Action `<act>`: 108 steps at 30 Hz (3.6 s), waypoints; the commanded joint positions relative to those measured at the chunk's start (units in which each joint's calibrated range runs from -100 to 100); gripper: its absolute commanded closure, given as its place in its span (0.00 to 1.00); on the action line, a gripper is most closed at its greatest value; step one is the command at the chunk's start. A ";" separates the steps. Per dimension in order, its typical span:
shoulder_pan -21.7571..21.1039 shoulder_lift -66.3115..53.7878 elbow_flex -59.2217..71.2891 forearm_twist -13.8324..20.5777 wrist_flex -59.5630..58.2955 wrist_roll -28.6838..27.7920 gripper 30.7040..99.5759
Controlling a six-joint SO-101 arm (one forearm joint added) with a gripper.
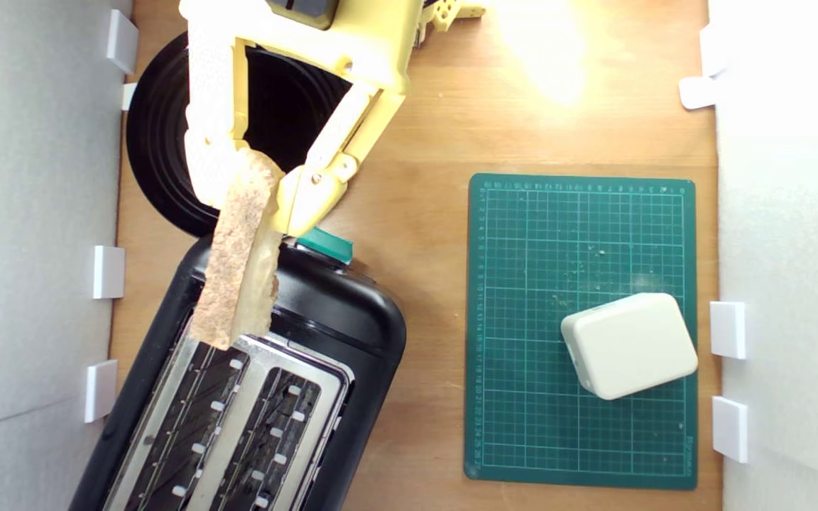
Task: Pick bread and place in toaster
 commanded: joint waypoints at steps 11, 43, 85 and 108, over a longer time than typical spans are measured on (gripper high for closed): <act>1.61 0.42 -3.06 2.17 0.15 1.46 0.58; 4.03 4.99 -3.24 2.08 5.27 1.52 0.58; 3.78 11.48 -5.60 1.26 -3.34 1.46 0.58; 3.70 16.31 -8.15 1.71 -3.51 1.46 0.58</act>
